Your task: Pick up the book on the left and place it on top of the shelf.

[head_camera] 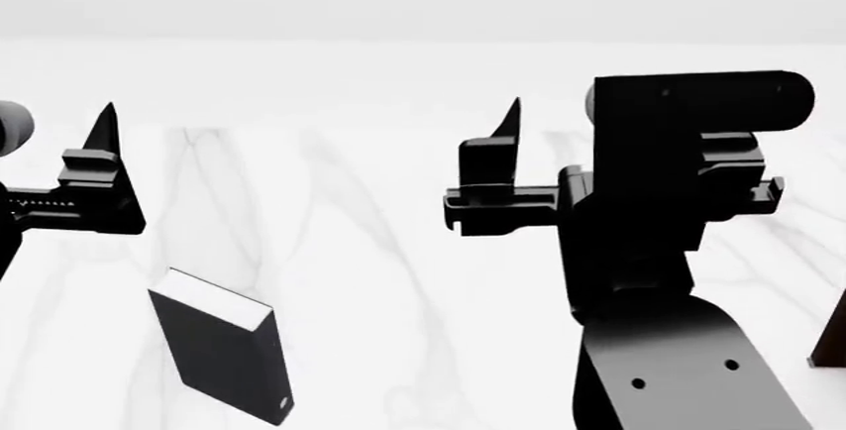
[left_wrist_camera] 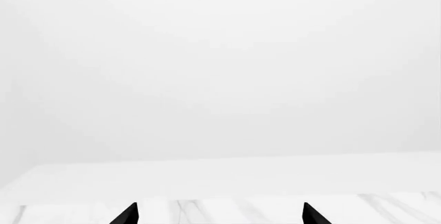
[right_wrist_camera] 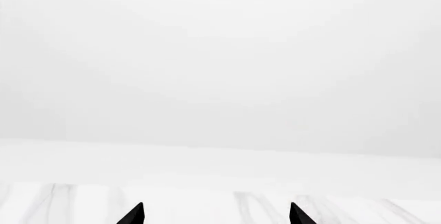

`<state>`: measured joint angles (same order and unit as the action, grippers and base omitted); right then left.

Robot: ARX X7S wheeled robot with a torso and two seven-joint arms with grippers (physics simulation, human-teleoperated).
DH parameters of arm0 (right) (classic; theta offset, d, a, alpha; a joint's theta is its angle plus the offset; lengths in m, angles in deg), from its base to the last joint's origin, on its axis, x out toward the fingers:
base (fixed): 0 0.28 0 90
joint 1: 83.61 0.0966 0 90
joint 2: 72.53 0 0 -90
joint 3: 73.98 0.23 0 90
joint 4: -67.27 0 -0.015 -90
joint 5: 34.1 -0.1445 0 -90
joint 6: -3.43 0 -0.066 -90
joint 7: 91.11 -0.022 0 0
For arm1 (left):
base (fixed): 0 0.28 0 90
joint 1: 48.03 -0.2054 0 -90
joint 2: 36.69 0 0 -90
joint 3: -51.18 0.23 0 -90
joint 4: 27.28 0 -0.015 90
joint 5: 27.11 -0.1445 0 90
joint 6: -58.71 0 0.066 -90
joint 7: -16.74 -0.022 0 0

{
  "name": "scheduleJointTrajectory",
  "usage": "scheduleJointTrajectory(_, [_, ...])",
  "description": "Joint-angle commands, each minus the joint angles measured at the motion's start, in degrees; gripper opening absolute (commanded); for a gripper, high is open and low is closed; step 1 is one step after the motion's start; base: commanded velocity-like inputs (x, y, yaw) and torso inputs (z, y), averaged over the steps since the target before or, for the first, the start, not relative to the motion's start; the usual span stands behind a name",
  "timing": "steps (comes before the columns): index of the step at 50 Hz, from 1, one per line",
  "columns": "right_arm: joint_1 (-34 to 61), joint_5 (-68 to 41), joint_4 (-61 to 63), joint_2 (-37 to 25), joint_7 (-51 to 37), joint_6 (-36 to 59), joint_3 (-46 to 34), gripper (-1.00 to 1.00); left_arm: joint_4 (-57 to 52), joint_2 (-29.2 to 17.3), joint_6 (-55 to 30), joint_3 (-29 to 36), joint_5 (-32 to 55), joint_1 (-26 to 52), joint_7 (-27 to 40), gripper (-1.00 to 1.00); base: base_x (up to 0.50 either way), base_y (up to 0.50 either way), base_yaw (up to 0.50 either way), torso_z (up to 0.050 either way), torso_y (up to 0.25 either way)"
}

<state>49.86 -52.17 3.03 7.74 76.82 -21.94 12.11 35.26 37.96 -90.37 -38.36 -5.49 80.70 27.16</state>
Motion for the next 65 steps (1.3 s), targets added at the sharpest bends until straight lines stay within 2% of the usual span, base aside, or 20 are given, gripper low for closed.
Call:
scheduleJointTrajectory(1, [0.29, -0.58, -0.45, -0.18, -0.13, 0.64, -0.36, 1.0, -0.18, -0.22, 0.01, -0.01, 0.31, -0.11, 0.21, 1.0, 0.0, 0.0, 0.0, 0.0, 0.0])
scheduleJointTrajectory(17, [0.46, -1.19, -0.79, -0.41, -0.54, 1.04, -0.57, 1.0, -0.27, -0.41, 0.11, 0.02, 0.67, -0.26, 0.57, 1.0, 0.19, 0.0, 0.0, 0.0, 0.001])
scheduleJointTrajectory(23, [2.32, -3.39, -1.19, -1.83, 1.6, 6.67, -2.78, 1.0, -0.19, -0.56, 0.17, 0.01, 0.8, -0.29, 0.65, 1.0, 0.0, 0.0, 0.0, 0.0, 0.0])
scheduleJointTrajectory(29, [7.23, -8.61, -4.01, -3.81, 8.64, 12.67, -5.43, 1.0, -0.37, -0.74, -0.04, -0.05, 0.97, -0.24, 0.8, 1.0, 0.0, 0.0, 0.0, 0.0, 0.0])
scheduleJointTrajectory(38, [14.83, -12.95, -14.97, -7.14, 19.99, 14.26, -11.7, 1.0, -0.13, -0.96, -0.04, 0.04, 1.12, 0.09, 0.93, 1.0, 0.0, 0.0, 0.0, 0.0, 0.0])
scheduleJointTrajectory(46, [15.89, -14.38, -16.74, -11.63, 31.09, 7.68, -20.94, 1.0, 0.1, -1.11, -0.06, 0.24, 1.21, 0.26, 1.08, 1.0, 0.0, 0.0, 0.0, 0.0, 0.0])
scheduleJointTrajectory(65, [15.07, -16.83, -14.38, -12.55, 37.34, 5.73, -26.97, 1.0, 0.46, -1.34, 0.12, 0.53, 1.53, 0.26, 1.37, 1.0, 0.0, 0.0, 0.0, 0.0, 0.0])
